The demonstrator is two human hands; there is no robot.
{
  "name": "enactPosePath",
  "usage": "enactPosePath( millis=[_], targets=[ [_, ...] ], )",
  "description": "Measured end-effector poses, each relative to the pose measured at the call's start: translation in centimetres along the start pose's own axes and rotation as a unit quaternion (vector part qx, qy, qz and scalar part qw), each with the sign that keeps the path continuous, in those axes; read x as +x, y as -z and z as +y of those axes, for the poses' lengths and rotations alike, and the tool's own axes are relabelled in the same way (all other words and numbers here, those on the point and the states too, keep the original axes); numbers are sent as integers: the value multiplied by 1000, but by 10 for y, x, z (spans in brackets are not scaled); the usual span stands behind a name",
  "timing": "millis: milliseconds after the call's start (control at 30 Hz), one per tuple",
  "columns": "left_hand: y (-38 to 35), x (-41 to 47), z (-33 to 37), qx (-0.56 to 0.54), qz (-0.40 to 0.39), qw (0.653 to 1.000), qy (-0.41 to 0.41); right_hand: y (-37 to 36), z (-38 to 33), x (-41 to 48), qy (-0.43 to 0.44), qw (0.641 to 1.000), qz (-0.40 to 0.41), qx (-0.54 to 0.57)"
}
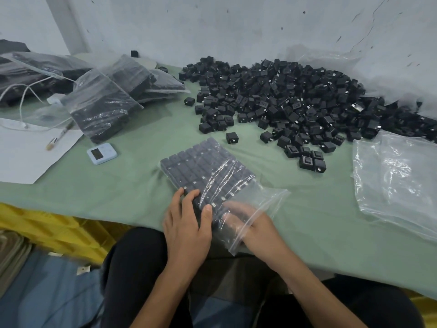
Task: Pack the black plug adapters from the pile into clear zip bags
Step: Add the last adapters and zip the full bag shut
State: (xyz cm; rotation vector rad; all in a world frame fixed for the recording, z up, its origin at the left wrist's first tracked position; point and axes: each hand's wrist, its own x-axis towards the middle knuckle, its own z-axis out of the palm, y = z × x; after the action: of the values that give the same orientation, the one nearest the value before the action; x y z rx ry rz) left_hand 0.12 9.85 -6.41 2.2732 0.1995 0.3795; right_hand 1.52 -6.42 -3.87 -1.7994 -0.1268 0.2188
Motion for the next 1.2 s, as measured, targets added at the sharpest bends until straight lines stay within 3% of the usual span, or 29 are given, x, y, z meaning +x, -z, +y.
enactPosePath(
  millis=[200, 400, 600, 800, 867, 933, 1000, 1100, 1200],
  targets=[
    [1, -1, 0, 19, -8, 1000, -2, -2, 4, 0, -13, 1000, 7, -10],
    [5, -4, 0, 62, -11, 998, -23, -4, 8, 1, 65, 981, 24, -183],
    [7, -3, -6, 23, -28, 999, -22, -7, 15, 3, 92, 980, 51, -167],
    [4, -9, 7, 61, -15, 998, -11, -7, 19, 8, 47, 984, 23, -170],
    [5, -13, 12, 36, -14, 999, 4, -11, 18, 8, 34, 988, 32, -150],
    [8, -25, 17, -20, 7, 999, 26, -11, 17, 3, 76, 975, 56, -200],
    [9, -49, 22, -45, 31, 998, -9, -9, 16, 3, 85, 970, 52, -223],
    [4, -79, 27, 13, 19, 993, -114, -7, 14, 9, 28, 983, 21, -180],
    [0, -77, 26, 49, 35, 983, -173, -6, 13, 11, 47, 984, 18, -169]
  ],
)
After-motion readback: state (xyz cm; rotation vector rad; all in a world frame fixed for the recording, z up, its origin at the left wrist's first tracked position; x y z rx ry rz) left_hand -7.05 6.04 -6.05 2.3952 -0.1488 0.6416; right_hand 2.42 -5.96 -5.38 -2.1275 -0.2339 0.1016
